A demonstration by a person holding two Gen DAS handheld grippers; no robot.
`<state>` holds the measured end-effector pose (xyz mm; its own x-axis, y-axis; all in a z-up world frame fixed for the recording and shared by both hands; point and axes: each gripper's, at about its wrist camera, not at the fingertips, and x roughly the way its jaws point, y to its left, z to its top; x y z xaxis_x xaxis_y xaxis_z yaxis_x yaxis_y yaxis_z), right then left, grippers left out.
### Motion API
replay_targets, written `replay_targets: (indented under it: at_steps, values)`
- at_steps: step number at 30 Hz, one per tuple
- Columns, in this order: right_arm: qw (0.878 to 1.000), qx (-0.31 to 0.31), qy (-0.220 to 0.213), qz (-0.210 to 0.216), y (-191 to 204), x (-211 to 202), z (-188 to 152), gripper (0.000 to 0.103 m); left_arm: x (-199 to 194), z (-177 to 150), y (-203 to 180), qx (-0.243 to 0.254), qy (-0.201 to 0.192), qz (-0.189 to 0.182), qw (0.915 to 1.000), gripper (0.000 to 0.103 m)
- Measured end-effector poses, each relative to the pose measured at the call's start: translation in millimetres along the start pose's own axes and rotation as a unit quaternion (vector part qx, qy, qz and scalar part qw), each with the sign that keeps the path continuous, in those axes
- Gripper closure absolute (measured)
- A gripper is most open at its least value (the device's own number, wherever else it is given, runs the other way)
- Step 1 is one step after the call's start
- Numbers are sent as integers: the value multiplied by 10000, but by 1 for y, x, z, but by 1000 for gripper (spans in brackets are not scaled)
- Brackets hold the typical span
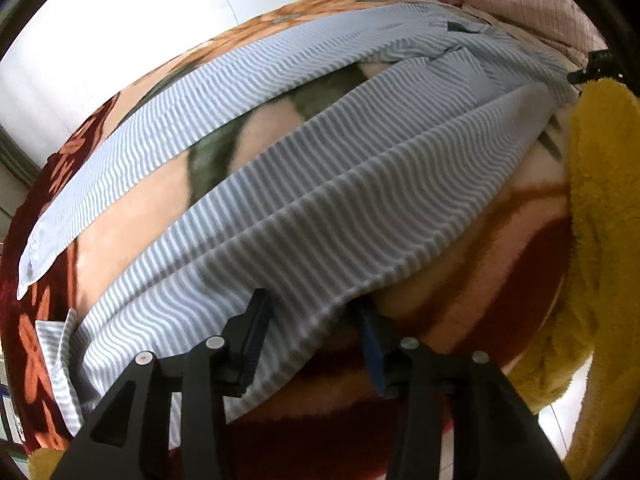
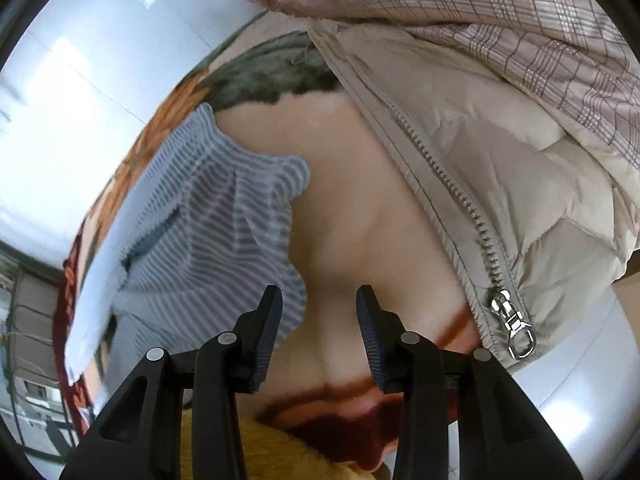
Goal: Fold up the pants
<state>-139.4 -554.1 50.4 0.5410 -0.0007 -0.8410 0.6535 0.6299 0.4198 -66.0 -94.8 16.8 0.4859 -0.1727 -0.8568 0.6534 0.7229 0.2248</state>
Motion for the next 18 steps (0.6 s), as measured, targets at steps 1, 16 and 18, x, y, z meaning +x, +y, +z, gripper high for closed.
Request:
replay_targets:
  at_steps: [1,16,18]
  values:
    - [10000,-37,27,-45,2,3,2,63,1,-1,1,-36,-34,-10,10000,59]
    - [9985,-370,-337,199,37,5,21,97,-124,18,50,-1072,-1379,-648,9825,99]
    - [9967,-434,-574,386,41,-14,21,98,-146,15,58,-1184,-1549,-676,9785,99]
